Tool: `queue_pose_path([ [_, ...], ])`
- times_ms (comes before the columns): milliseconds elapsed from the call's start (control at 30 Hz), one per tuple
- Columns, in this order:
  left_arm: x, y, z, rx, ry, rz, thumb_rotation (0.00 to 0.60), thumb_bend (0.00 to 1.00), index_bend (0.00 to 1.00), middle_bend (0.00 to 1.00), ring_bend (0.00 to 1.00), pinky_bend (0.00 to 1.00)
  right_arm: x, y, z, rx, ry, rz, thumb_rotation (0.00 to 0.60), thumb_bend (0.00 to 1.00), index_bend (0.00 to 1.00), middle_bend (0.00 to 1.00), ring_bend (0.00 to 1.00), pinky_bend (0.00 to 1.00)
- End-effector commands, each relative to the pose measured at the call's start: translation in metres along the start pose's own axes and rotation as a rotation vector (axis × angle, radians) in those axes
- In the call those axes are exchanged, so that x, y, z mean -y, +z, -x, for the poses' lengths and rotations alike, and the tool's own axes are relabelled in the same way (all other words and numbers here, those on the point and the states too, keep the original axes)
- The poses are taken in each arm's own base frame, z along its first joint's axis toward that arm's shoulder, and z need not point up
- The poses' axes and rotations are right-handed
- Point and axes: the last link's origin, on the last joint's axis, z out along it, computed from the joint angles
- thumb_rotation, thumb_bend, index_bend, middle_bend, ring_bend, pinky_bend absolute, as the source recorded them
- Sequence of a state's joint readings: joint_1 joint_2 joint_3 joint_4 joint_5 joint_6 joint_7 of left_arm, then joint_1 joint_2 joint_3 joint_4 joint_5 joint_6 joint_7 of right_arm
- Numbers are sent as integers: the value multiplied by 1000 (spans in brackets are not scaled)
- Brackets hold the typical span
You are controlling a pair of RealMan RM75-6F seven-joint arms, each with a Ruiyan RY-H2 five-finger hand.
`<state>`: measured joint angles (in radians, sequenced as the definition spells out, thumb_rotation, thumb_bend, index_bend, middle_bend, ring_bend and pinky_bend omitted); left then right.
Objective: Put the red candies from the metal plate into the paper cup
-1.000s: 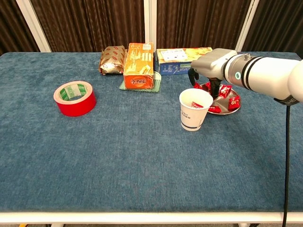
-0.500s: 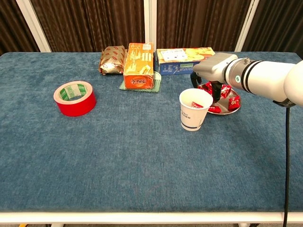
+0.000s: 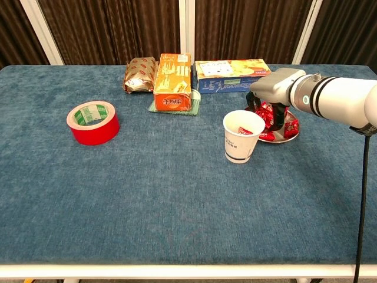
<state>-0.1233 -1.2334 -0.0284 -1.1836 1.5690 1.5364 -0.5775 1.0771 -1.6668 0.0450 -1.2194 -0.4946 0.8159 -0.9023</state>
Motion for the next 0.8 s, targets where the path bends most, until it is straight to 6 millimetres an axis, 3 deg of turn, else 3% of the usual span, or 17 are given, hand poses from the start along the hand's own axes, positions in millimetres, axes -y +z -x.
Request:
queue_pose_path([
  [33, 0, 0, 0, 0, -1, 0, 600, 117, 126, 100, 34, 98, -2, 0, -1, -6, 3, 5, 600, 173, 296, 265, 788, 951],
  [300, 0, 2, 1, -1, -3, 2, 600, 117, 127, 100, 34, 98, -11, -1, -11, -33, 15, 20, 600, 172, 281, 267, 788, 951],
  [800, 3, 3, 2, 4, -3, -7, 600, 117, 127, 100, 34, 99, -8, 9, 3, 35, -21, 6, 600, 174, 257, 264, 780, 946],
])
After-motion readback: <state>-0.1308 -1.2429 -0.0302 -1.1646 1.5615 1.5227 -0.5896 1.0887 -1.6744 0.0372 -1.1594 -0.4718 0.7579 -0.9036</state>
